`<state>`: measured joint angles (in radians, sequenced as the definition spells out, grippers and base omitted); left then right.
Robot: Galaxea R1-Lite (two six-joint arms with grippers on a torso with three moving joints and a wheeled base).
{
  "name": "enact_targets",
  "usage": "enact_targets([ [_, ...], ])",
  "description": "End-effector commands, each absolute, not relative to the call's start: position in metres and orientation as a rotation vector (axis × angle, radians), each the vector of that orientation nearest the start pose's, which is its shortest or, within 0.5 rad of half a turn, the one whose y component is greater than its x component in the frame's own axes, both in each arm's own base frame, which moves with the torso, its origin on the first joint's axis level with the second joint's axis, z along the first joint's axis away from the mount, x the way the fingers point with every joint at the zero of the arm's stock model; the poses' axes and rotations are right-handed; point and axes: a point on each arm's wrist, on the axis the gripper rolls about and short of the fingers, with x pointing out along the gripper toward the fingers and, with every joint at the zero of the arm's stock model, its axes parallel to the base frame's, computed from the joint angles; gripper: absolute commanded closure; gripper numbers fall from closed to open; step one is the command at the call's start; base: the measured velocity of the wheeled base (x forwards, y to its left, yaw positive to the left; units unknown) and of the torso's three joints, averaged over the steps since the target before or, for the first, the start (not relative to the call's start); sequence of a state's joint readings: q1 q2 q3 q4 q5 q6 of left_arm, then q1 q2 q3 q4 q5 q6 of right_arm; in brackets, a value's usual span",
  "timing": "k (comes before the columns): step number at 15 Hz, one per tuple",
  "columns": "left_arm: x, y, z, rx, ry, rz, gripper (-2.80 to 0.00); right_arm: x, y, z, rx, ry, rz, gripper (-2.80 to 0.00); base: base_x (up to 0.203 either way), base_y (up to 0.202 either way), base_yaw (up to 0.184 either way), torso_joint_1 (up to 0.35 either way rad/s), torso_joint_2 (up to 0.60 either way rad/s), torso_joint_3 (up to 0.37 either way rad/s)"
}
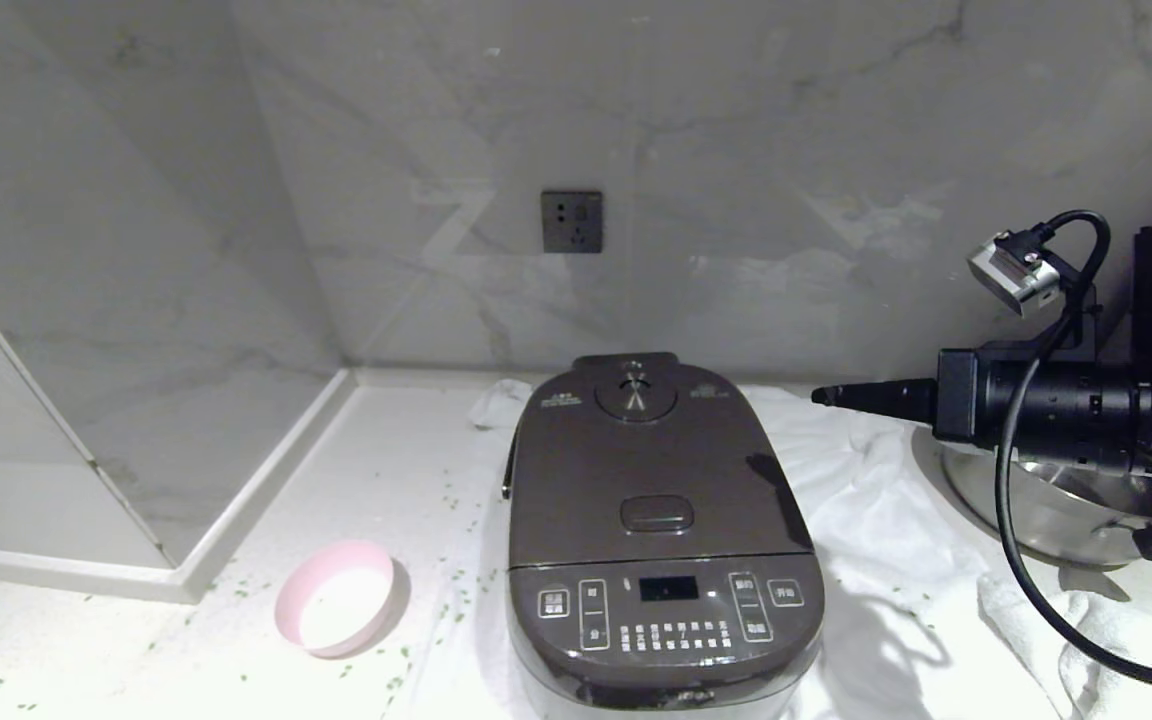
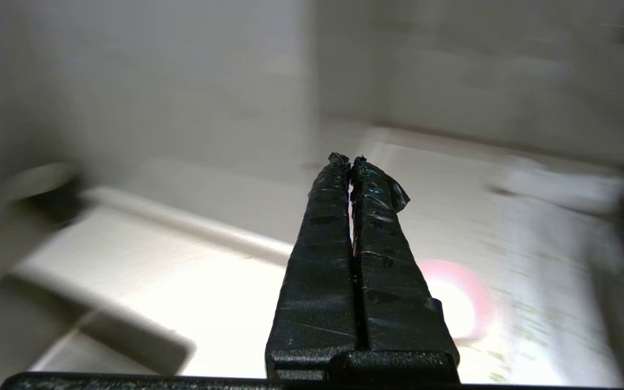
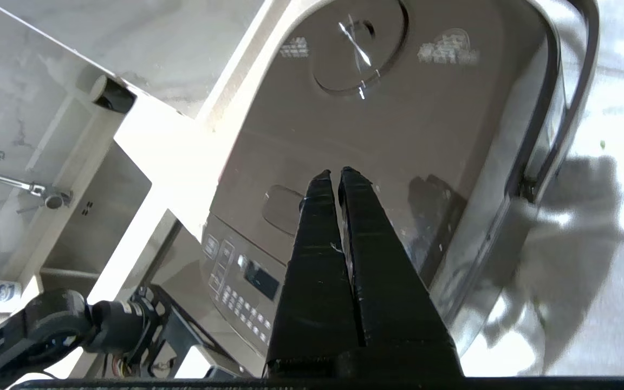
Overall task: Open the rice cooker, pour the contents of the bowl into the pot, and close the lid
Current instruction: Press the start button
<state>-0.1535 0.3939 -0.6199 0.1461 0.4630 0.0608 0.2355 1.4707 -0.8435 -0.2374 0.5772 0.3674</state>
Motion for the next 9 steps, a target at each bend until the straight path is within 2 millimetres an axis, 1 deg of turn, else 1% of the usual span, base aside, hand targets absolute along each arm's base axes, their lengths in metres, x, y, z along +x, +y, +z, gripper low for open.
enact_targets([
  [1,-0.038,0.015,0.220,0.062,-0.093,0.389,0.00,0.238,0.072,0.215,0.414,0.560,0.732,0.00,0.000,0.000,0.000,0.000,0.00,0.000],
  [3,-0.041,0.013,0.207,0.097,-0.056,0.503,0.00,0.238,0.078,0.213,0.408,0.573,0.753,0.00,0.000,0.000,0.000,0.000,0.00,0.000],
  [4,-0.046,0.012,0.198,0.108,-0.067,0.492,0.00,0.238,0.078,0.212,0.406,0.574,0.754,0.00,0.000,0.000,0.000,0.000,0.00,0.000],
  [6,-0.055,0.008,0.174,0.122,-0.106,0.331,0.00,0.239,0.079,0.210,0.408,0.582,0.748,0.00,0.000,0.000,0.000,0.000,0.00,0.000],
  [8,-0.047,0.004,0.134,0.141,-0.048,0.181,0.00,0.236,0.079,0.206,0.407,0.597,0.738,0.00,0.000,0.000,0.000,0.000,0.00,0.000],
  [9,-0.041,0.003,0.116,0.145,-0.008,0.139,0.00,0.235,0.079,0.204,0.403,0.602,0.717,0.00,0.000,0.000,0.000,0.000,0.00,0.000],
])
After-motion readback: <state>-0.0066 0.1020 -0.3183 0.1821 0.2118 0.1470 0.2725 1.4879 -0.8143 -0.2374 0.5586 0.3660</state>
